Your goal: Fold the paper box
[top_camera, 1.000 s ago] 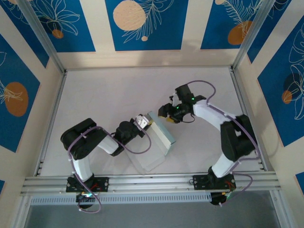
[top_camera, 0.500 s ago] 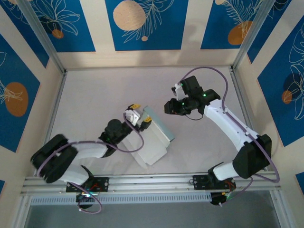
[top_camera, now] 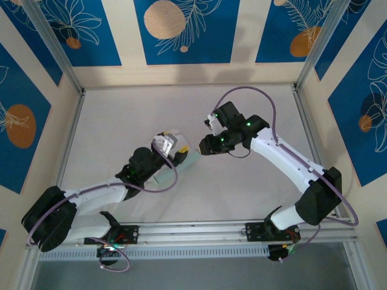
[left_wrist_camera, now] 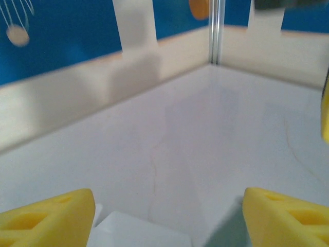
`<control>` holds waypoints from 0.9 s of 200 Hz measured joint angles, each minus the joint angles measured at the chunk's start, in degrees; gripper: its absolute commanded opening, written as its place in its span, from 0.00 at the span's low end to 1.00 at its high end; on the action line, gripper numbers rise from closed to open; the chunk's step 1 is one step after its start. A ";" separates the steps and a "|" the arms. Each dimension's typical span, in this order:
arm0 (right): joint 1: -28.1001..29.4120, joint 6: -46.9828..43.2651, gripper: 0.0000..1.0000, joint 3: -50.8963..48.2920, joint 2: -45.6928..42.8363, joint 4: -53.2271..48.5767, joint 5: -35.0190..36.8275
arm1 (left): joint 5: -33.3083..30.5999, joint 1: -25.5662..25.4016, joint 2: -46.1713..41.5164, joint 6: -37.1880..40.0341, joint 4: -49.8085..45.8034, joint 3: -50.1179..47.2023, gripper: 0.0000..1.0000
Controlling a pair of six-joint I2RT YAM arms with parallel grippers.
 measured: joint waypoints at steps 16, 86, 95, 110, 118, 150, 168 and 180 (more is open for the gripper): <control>-0.37 0.11 0.48 2.08 1.03 -0.44 0.20 | -0.68 0.02 -0.92 -0.57 -3.37 0.59 0.75; 4.85 11.30 0.40 3.82 7.41 4.42 -0.57 | -13.40 1.62 -17.42 -4.22 -26.29 11.17 0.75; 6.43 13.49 0.40 3.82 8.00 6.16 -0.85 | -15.17 2.21 -18.64 -5.62 -30.12 13.29 0.75; 8.72 16.81 0.39 3.89 9.33 9.35 -1.64 | -17.09 3.15 -20.15 -7.69 -35.34 16.04 0.76; 9.77 18.14 0.39 4.24 10.38 10.58 -1.99 | -17.57 3.48 -20.94 -8.44 -37.57 16.63 0.77; 10.93 20.87 0.39 4.74 14.14 14.69 -1.99 | -17.79 3.78 -23.89 -9.92 -44.83 16.61 0.78; 10.99 21.68 0.39 4.72 15.08 15.52 -1.97 | -17.79 3.89 -25.11 -10.14 -47.30 16.48 0.78; 10.99 21.86 0.39 4.70 15.15 16.06 -1.99 | -17.79 4.00 -25.64 -10.14 -48.35 16.48 0.78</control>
